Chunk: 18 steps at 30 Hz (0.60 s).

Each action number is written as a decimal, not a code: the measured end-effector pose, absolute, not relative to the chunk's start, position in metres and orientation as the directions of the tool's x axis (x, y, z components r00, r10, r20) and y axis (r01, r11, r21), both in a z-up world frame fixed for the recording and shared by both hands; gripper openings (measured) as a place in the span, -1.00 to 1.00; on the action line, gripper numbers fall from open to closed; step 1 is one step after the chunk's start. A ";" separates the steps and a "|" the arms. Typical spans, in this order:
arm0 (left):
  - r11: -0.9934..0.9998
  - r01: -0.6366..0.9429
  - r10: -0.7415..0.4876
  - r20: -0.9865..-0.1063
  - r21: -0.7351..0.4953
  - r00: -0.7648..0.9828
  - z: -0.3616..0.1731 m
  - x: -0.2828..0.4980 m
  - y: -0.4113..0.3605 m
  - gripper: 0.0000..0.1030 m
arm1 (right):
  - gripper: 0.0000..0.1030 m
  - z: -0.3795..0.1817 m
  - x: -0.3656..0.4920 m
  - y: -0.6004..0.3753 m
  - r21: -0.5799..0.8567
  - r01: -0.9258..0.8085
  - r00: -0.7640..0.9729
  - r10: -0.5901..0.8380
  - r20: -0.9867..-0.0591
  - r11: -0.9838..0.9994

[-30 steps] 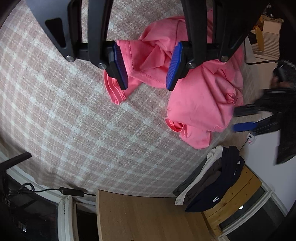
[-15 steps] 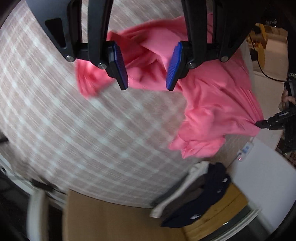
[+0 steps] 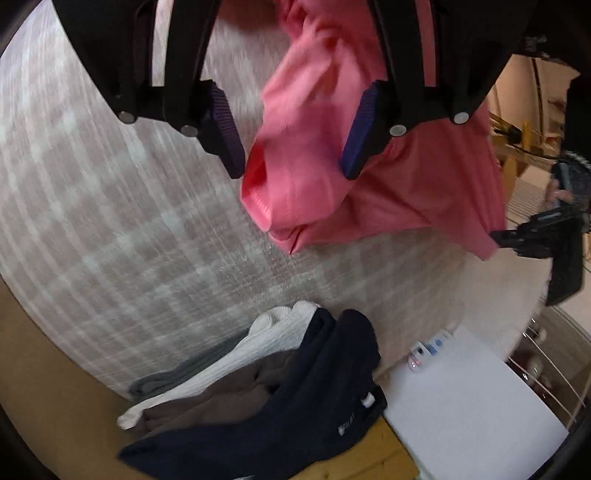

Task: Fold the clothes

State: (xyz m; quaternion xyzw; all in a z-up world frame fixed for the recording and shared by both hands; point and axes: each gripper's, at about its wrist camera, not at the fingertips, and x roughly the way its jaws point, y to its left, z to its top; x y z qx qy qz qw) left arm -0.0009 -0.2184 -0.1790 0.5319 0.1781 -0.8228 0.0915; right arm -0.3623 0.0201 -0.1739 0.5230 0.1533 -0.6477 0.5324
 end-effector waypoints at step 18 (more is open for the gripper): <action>-0.996 -0.070 0.088 -0.587 -0.053 -0.805 0.044 -0.045 -0.151 -0.95 | -0.93 0.188 -0.194 0.351 0.155 0.555 -0.771 -0.575 -0.273 -0.817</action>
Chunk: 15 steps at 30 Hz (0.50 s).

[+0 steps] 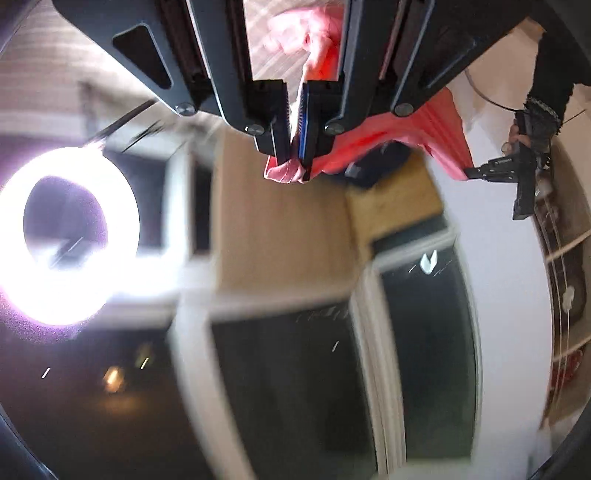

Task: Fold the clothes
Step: 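Lift the shirt with both grippers and shake it out in the air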

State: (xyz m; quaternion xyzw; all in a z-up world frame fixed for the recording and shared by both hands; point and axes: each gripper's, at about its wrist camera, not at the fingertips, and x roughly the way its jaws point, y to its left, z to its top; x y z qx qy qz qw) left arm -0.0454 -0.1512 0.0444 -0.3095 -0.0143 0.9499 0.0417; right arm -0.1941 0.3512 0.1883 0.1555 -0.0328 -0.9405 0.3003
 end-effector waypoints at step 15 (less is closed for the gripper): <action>-0.890 -0.448 0.332 -0.559 0.080 -0.760 0.103 -0.106 -0.063 -0.95 | -0.93 0.138 -0.082 0.461 0.197 0.070 -0.873 -0.155 -0.463 -0.978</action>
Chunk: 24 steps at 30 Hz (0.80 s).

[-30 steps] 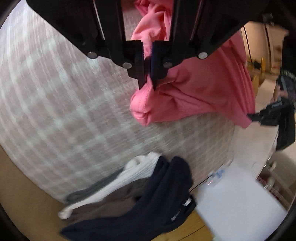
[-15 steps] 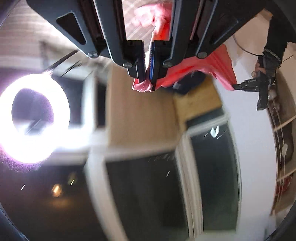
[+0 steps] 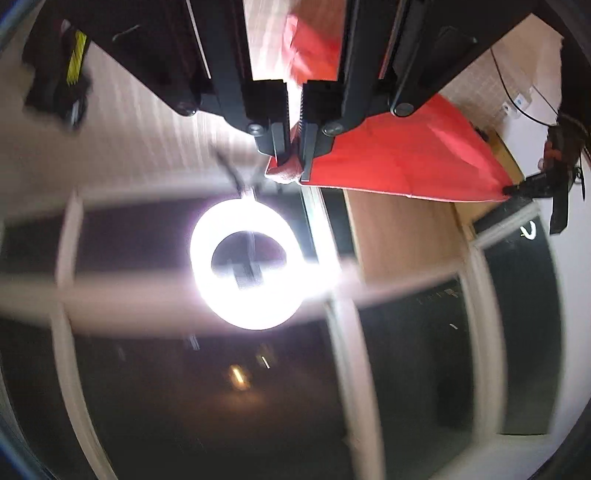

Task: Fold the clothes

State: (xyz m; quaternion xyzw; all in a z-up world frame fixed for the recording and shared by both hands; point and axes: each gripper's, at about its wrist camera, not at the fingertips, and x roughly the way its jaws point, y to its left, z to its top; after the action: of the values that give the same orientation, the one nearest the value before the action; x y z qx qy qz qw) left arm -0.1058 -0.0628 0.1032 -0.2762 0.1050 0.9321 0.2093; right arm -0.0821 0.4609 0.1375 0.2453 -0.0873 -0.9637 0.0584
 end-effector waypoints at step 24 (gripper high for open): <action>-0.824 -0.523 0.358 -0.914 -0.215 -0.188 -0.195 -0.090 -0.019 -0.95 | -0.27 -0.068 -0.084 0.374 0.097 0.290 -0.371 -0.205 -0.906 -0.952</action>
State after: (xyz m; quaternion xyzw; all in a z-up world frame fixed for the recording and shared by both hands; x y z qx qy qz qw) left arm -0.0903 -0.0188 -0.1951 -0.5686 0.0725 0.7674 0.2873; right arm -0.0838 0.3742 -0.0678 0.5405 0.0393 -0.8270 0.1499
